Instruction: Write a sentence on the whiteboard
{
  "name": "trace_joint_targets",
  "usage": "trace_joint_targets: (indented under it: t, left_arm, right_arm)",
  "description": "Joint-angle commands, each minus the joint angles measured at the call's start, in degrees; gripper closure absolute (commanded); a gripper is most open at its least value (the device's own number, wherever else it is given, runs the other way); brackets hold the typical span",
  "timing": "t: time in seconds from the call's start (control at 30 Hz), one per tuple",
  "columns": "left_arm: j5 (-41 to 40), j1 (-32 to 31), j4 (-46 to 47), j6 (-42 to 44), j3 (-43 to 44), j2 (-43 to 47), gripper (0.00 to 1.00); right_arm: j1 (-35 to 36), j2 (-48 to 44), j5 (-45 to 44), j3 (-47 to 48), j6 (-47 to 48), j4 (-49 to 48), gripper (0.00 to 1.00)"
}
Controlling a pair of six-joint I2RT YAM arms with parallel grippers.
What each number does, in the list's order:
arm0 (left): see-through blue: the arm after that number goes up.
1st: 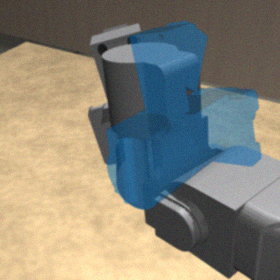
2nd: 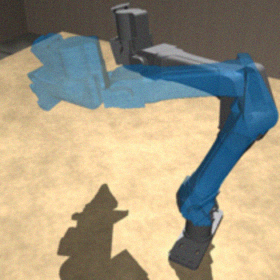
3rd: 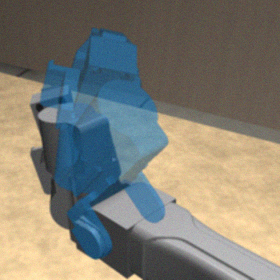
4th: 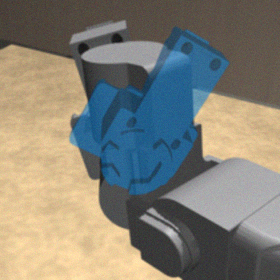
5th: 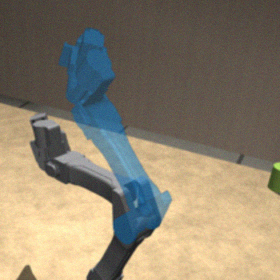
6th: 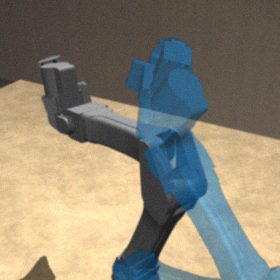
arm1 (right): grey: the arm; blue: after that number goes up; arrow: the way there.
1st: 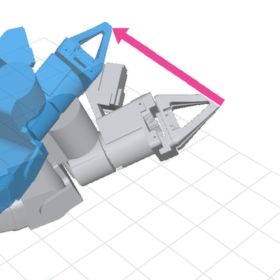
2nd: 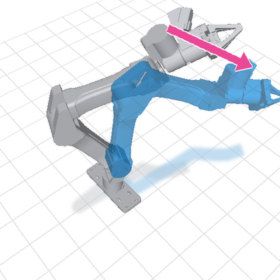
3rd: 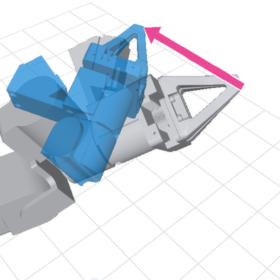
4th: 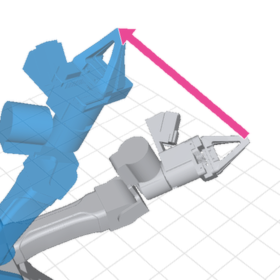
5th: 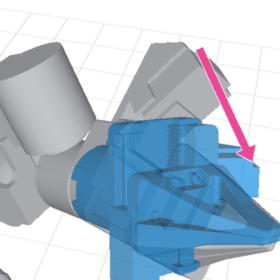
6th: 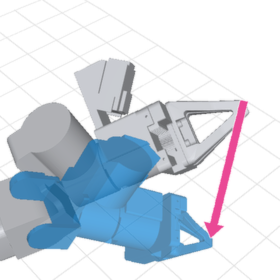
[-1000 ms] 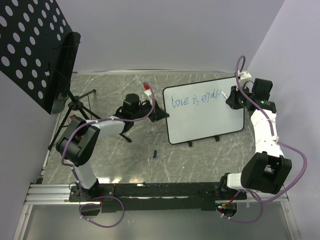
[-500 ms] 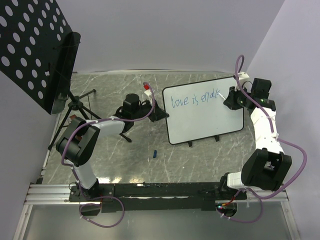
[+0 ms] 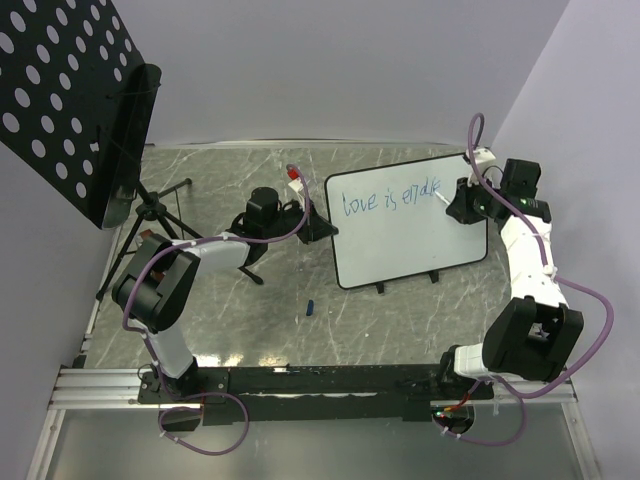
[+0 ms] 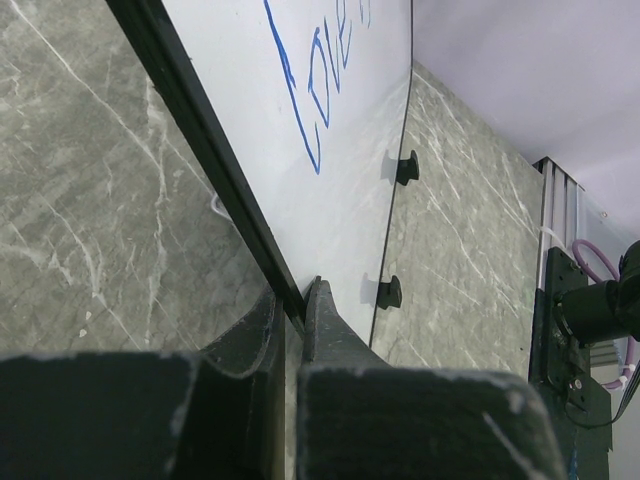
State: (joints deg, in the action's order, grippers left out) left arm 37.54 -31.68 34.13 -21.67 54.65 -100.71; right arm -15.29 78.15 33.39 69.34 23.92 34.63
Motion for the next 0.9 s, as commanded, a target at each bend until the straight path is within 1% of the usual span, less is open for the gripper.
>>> trace_joint_targets:
  t: [0.0,0.37,0.57,0.67,0.87]
  left_arm:
    - [-0.98,-0.66,-2.58,9.37,-0.25,0.33,0.99]
    - [-1.06,-0.66,-2.58,9.45,-0.25,0.07,0.99]
    - [-1.06,-0.66,-2.75,9.45,-0.25,0.07,0.99]
    - [-0.98,-0.66,-2.75,9.46,-0.25,0.07,0.99]
    - [-0.98,-0.75,-2.66,9.45,-0.25,0.16,0.99]
  right_arm:
    - [-0.88,-1.07,-1.31,-0.61,0.95,0.35,1.00]
    - [-2.81,-1.33,-2.71,0.79,-0.28,-0.62,1.00]
    - [-3.70,-3.70,2.47,1.24,-1.51,-2.11,1.00]
    - [-3.70,-4.58,1.95,1.15,-2.47,-3.60,1.00]
    - [-3.78,-3.09,-0.77,1.67,-3.62,-5.36,1.00]
